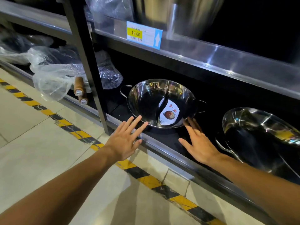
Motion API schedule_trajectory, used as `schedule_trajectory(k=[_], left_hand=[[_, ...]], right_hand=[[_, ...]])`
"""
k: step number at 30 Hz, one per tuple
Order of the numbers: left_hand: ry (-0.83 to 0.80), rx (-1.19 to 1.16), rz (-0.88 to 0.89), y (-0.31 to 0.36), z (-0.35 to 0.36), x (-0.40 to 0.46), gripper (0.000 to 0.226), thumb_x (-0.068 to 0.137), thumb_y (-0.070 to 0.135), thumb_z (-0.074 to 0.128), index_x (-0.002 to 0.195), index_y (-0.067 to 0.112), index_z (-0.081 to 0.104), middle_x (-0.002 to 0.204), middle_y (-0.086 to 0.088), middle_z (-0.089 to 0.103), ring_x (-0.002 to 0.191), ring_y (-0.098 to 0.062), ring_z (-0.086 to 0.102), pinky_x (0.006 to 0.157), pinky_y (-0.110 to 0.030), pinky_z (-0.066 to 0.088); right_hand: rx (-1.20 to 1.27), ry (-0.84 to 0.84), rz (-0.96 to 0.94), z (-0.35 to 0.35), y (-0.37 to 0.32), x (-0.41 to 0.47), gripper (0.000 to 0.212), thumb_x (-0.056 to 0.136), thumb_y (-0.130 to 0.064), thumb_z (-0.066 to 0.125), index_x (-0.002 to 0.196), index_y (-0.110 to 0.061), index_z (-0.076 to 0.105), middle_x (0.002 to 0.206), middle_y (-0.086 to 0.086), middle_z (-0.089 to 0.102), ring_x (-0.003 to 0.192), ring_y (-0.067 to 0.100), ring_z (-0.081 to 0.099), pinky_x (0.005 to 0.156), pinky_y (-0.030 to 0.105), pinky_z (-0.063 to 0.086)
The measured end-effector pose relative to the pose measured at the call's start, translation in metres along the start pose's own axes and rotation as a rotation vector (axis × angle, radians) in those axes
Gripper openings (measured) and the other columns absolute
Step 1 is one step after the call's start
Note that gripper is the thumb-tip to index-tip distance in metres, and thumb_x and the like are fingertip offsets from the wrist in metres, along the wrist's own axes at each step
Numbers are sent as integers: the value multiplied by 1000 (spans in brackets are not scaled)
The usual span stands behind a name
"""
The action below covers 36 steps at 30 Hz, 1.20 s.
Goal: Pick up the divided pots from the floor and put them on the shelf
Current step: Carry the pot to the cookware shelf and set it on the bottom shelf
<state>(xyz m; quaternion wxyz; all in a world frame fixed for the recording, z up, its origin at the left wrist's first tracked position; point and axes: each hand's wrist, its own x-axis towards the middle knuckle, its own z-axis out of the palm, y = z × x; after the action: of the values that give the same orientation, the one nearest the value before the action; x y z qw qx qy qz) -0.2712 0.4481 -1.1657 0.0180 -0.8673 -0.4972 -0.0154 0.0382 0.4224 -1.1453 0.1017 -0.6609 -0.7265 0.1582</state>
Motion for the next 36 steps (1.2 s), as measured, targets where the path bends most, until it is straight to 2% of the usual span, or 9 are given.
schedule_trajectory(k=[7,11,13,20,23,25,30,34,36], left_hand=[[-85,-39,-156,-14,-7,25,64,103,42,19,155,25,-14,165,-2,-18,153,-27,-9,124,-44,8],[-118,-81,-235,-17,-16,39,65,103,32,25,156,22,-12,165,-2,-16,153,-30,-6,124,-43,9],[-127,-103,-256,-16,-17,44,66,103,31,26,156,22,-12,165,-1,-16,153,-31,-5,123,-43,10],[-126,-87,-261,-10,-16,44,69,102,32,27,155,15,-14,165,-8,-17,152,-34,-9,124,-44,7],[-62,-34,-258,0,-15,33,70,101,38,25,155,17,-15,164,-11,-18,151,-35,-12,124,-46,6],[-27,3,-189,12,-14,26,70,101,40,24,156,18,-12,165,-12,-16,152,-34,-12,124,-47,7],[73,-15,103,67,-17,31,68,98,41,28,156,9,15,165,-17,10,153,-32,4,125,-44,8],[85,-80,268,133,-15,41,67,101,46,23,158,17,3,167,-7,2,153,-23,-6,125,-39,6],[79,-161,338,169,-16,45,66,101,48,23,158,21,0,167,-2,-3,153,-19,-11,125,-37,4]], right_hand=[[2,4,-23,10,-13,19,75,100,-53,46,162,-34,8,169,-1,20,152,27,26,119,47,31],[42,66,-97,16,-15,31,76,100,-47,52,162,-27,14,170,-10,0,154,8,-14,126,37,12],[45,80,-106,18,-16,35,76,99,-47,53,162,-25,15,170,-10,-1,152,3,-20,122,29,5],[29,-14,-48,12,-21,37,86,96,-48,60,162,-27,9,169,-12,-8,149,3,-24,122,33,4],[122,-123,-15,-9,-23,36,89,95,-42,64,162,-31,7,169,-14,-7,155,9,-7,126,38,16],[162,-127,-35,-25,-18,25,86,96,-39,64,162,-35,8,169,-16,-2,155,10,10,124,35,23],[40,-76,-115,-60,13,-21,71,100,-38,57,161,-31,19,169,-14,11,155,4,9,125,28,15],[-4,-33,33,-85,62,-77,64,103,-45,48,160,-29,23,167,-12,21,151,7,22,114,18,21],[-86,-16,153,-91,91,-107,64,104,-50,41,161,-28,22,167,-9,24,152,11,23,118,26,23]])
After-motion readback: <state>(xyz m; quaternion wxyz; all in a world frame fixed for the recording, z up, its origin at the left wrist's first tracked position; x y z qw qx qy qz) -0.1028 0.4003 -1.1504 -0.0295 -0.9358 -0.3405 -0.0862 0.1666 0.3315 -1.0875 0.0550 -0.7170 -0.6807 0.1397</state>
